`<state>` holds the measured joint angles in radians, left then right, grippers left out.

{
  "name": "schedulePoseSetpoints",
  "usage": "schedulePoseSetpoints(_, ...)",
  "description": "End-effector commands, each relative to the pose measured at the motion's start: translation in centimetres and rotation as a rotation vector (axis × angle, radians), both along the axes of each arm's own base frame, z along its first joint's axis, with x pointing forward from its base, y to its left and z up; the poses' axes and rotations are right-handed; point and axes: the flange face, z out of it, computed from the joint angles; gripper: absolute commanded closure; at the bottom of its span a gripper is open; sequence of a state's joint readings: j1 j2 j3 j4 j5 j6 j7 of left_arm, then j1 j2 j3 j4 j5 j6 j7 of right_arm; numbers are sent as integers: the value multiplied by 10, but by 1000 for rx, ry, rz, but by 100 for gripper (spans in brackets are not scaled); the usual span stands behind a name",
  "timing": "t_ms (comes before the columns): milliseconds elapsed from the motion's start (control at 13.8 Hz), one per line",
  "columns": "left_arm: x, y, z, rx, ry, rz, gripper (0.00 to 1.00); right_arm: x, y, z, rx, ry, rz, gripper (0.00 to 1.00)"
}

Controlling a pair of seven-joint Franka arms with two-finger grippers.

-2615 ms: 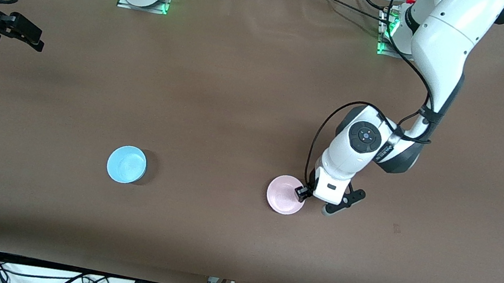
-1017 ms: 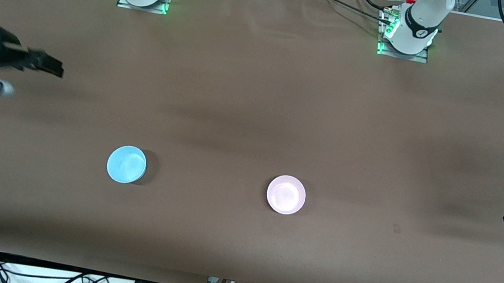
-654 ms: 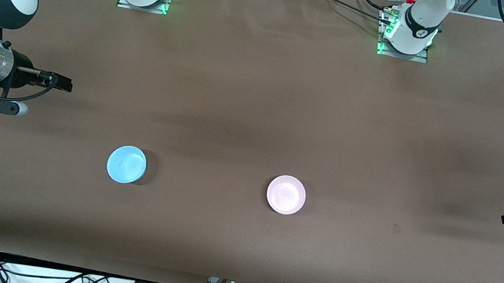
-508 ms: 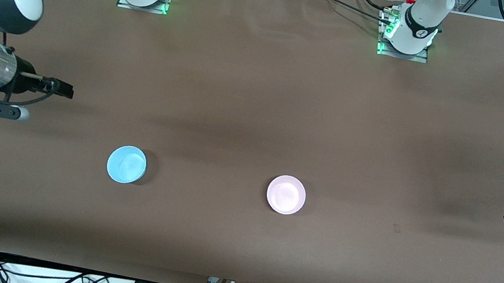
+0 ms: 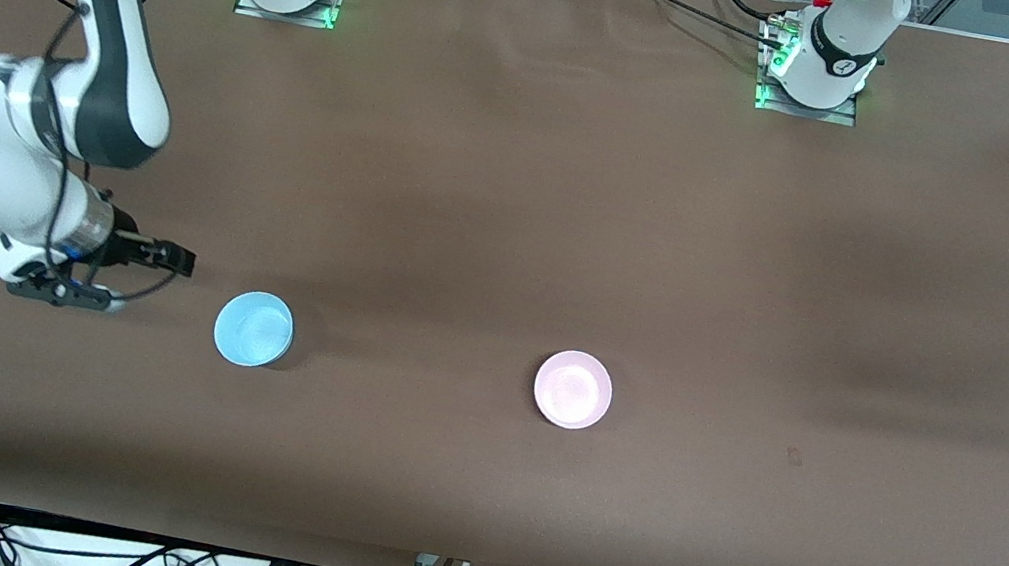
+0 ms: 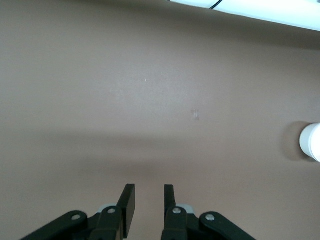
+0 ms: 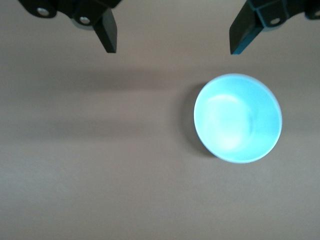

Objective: Stack pink and blue bowls on white bowl
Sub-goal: 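Move the right gripper down to the light blue bowl, then close the right gripper on the blue bowl's rim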

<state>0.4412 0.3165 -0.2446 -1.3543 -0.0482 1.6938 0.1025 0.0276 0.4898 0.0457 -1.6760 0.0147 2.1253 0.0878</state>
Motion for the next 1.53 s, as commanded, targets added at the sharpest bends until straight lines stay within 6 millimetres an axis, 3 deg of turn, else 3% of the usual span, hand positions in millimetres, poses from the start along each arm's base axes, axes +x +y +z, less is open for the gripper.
schedulePoseSetpoints(0, -24, -12, 37, 49, 3, -6, 68, 21, 4, -31, 16, -11, -25, 1)
schedulePoseSetpoints(145, -23, -18, 32, 42, 14, -16, 68, 22, 24, -47, 13, 2, -40, 2)
schedulePoseSetpoints(291, -19, -47, 5, 29, 60, -68, 66, 20, 51, -53, 11, -8, -60, 6)
schedulePoseSetpoints(581, -6, -74, -10, 121, 61, -118, 60, 21, 49, -68, 12, -3, -65, 16)
schedulePoseSetpoints(799, 2, -81, -19, 136, 52, -118, 20, 26, 22, -83, 11, 5, -56, 17)
schedulePoseSetpoints(872, 5, -97, -21, 137, 52, -113, 0, 28, 17, -86, 13, -2, -61, 17)
schedulePoseSetpoints(944, 7, -110, -19, 137, 50, -81, 0, 29, 22, -88, 14, -14, -69, 17)
schedulePoseSetpoints(1235, 8, -114, -14, 138, 41, -41, 0, 28, 27, -95, 17, -8, -81, 18)
schedulePoseSetpoints(1307, 7, -114, -12, 138, 39, -41, 0, 29, 28, -98, 18, -16, -81, 20)
schedulePoseSetpoints(1453, 8, -109, -4, 131, 25, -31, 0, 29, 31, -102, 39, -19, -93, 34)
